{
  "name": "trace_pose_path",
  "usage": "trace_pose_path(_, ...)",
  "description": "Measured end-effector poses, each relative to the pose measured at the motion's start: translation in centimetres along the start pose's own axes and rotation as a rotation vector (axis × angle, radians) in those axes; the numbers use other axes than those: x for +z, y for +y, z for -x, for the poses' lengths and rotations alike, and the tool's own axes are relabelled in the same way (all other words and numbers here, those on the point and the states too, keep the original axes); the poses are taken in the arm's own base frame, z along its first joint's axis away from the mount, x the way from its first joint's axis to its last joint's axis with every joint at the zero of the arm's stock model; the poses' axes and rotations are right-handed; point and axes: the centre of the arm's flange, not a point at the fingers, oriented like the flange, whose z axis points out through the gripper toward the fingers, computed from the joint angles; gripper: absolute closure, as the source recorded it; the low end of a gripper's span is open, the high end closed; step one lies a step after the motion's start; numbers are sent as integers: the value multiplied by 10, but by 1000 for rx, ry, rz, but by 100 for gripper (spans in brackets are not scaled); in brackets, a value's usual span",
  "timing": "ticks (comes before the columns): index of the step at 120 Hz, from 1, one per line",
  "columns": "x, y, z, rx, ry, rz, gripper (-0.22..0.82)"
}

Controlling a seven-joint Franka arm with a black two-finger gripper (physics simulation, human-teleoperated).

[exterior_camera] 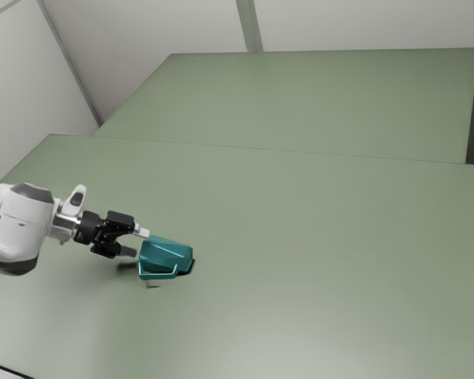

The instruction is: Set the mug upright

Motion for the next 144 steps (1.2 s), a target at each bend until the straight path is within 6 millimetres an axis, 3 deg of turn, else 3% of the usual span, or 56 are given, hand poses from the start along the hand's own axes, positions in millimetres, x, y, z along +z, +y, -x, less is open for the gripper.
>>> trace_pose_path(32,22,11,6,91,-27,28,2)
trace_pose_path(84,33,20,8,186,-40,37,4)
trace_pose_path(108,36,23,8,209,-41,43,26)
trace_pose_path(127,34,23,6,222,-35,42,52)
trace_pose_path(144,33,26,5,236,-30,38,64)
